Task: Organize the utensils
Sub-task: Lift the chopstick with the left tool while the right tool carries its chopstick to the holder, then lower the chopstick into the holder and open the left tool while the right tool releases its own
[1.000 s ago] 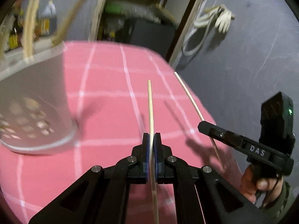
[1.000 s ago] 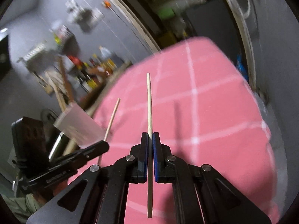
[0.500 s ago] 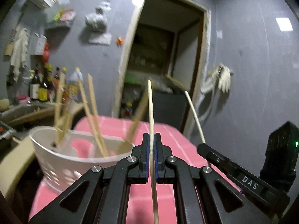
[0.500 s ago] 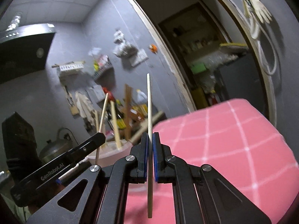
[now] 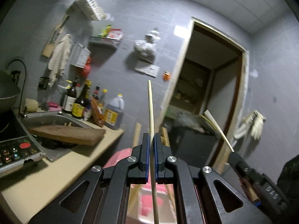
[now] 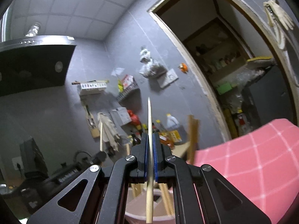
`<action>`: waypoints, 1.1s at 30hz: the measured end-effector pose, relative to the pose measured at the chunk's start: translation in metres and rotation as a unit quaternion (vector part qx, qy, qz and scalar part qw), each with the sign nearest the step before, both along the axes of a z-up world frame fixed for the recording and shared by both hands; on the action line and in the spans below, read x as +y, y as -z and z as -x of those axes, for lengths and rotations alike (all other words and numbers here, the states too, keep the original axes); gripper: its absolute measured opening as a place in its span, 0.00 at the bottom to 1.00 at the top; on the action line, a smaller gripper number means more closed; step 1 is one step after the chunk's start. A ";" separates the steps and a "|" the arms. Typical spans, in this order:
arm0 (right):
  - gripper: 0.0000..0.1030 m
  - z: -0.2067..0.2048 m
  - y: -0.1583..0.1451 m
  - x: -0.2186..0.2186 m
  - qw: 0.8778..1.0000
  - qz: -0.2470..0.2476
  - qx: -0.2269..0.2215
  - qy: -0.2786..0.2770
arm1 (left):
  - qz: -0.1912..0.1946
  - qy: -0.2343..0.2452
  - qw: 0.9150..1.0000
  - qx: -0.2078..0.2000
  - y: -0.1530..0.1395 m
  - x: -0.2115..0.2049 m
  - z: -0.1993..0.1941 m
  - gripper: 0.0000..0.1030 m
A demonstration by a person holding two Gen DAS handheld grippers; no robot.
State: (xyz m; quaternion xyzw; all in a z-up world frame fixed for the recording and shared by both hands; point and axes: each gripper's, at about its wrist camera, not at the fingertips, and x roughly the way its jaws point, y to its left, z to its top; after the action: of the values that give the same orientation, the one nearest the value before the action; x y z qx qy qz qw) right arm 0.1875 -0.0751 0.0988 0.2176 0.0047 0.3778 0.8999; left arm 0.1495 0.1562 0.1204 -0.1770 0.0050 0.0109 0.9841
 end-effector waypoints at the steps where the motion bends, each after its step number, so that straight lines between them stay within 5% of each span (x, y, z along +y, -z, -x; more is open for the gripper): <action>1: 0.03 -0.003 -0.001 0.004 1.000 -0.002 -0.004 -0.005 | 0.008 -0.005 1.000 -0.001 0.001 0.008 -0.004 0.02; 14: 0.03 -0.020 0.019 0.017 0.999 0.032 0.027 -0.027 | 0.020 -0.002 0.999 0.034 0.022 0.017 -0.020 0.02; 24: 0.03 0.013 -0.005 -0.003 0.999 0.047 -0.012 0.007 | 0.027 0.005 0.999 0.034 0.025 0.017 -0.013 0.03; 33: 0.03 0.015 0.009 -0.007 0.993 0.106 0.037 0.033 | 0.016 0.013 0.999 0.038 0.030 0.010 -0.013 0.03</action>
State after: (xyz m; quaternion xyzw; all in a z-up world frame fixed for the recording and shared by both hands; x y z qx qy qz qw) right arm 0.1727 -0.0824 0.0899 0.1346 0.0710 0.3374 0.9290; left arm 0.1629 0.1659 0.0905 -0.1922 0.0451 0.0052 0.9803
